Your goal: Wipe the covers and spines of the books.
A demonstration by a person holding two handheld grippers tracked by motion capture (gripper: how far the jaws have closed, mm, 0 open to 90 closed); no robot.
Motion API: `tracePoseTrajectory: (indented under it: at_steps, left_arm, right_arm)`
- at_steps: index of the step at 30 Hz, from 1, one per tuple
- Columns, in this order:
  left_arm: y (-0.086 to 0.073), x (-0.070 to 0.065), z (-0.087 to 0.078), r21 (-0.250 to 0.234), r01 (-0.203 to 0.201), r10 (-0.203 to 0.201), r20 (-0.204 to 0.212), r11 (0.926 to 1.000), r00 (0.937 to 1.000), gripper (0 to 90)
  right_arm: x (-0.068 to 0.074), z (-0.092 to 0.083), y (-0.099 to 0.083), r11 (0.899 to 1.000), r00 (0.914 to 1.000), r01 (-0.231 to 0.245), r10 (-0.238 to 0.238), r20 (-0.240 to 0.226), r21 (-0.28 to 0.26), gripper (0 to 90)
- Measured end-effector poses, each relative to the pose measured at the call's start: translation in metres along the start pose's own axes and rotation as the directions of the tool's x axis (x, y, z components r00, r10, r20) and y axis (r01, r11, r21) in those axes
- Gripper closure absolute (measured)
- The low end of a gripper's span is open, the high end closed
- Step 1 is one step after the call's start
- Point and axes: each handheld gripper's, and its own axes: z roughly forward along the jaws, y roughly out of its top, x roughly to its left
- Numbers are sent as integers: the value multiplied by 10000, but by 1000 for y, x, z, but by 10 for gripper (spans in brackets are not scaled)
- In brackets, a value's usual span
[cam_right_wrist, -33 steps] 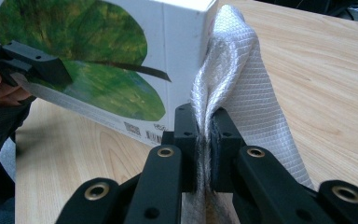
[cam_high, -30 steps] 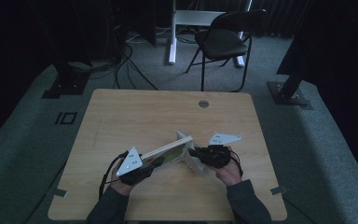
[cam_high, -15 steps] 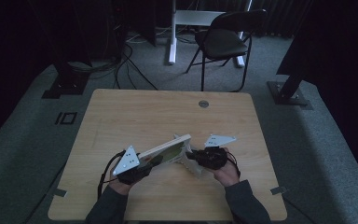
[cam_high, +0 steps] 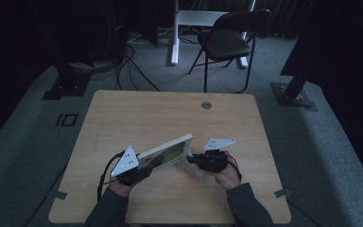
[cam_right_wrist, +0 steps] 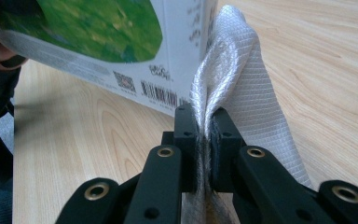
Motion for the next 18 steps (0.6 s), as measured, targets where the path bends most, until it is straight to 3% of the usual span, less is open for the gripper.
tracePoseTrajectory:
  at_steps: [18]
  left_arm:
    - [6,1,0,-146,-92,91,-100,9999,9999,779]
  right_arm:
    - [-1,13,-8,9987,10000,-78,78,4,499,838]
